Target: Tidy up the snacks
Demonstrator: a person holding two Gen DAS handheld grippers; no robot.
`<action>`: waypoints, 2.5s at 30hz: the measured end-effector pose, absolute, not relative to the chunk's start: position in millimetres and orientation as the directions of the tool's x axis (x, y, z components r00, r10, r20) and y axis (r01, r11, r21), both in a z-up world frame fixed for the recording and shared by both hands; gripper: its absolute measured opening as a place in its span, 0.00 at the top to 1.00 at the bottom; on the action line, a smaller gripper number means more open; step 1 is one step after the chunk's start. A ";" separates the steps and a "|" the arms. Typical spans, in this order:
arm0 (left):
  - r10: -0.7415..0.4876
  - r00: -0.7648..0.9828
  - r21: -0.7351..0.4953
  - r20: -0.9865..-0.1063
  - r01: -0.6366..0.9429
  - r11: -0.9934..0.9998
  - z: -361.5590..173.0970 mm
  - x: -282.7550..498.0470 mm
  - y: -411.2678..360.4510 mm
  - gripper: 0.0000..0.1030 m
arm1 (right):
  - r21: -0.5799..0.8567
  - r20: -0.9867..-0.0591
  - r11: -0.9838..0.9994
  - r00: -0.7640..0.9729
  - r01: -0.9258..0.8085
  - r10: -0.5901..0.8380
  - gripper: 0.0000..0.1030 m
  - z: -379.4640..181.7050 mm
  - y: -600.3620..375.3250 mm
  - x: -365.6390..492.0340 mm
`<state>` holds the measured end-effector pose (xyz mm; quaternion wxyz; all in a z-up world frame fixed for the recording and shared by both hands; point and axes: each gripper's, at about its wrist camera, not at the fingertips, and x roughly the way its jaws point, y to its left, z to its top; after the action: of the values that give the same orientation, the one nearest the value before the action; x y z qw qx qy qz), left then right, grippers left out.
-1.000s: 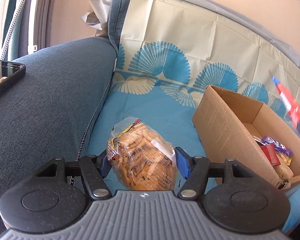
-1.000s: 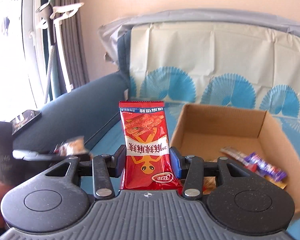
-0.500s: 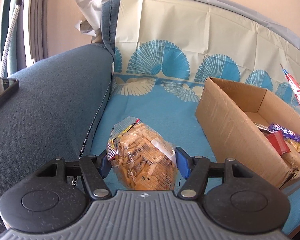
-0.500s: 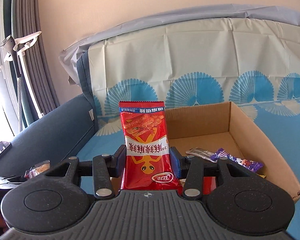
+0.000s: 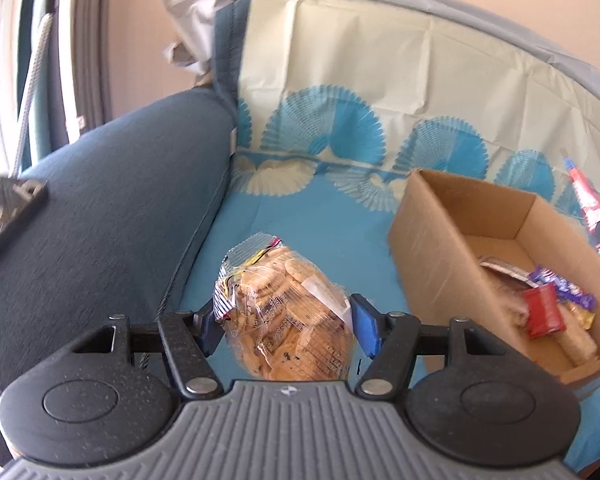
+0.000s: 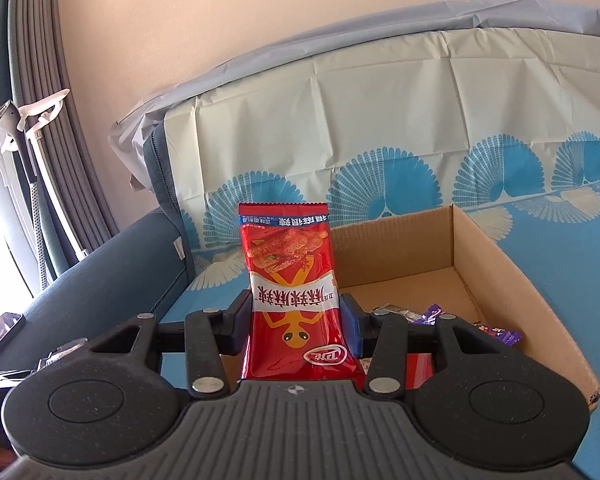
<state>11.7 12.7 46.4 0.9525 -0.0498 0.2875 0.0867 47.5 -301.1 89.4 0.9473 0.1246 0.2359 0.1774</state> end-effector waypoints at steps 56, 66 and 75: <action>-0.188 0.813 -0.154 -0.551 0.122 0.981 50.1 -31.8 -142.6 0.00 | 0.014 -0.501 0.999 0.865 0.031 -0.020 0.01 84.1 -378.8 -32.8; -0.102 0.815 -0.162 -0.571 0.010 0.987 28.2 -40.1 -127.7 0.00 | -0.009 -0.593 0.997 0.803 -0.078 0.057 0.01 71.1 -344.1 -22.4; -0.083 0.802 -0.182 -0.592 -0.033 0.983 25.3 -32.0 -117.8 0.00 | 0.004 -0.600 0.998 0.798 -0.068 0.057 0.01 70.0 -341.1 -18.2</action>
<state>-32.0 -117.8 25.3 0.9447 -0.0919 0.3146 -0.0133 -18.2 -341.1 70.0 0.9481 -0.0090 0.3162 0.0329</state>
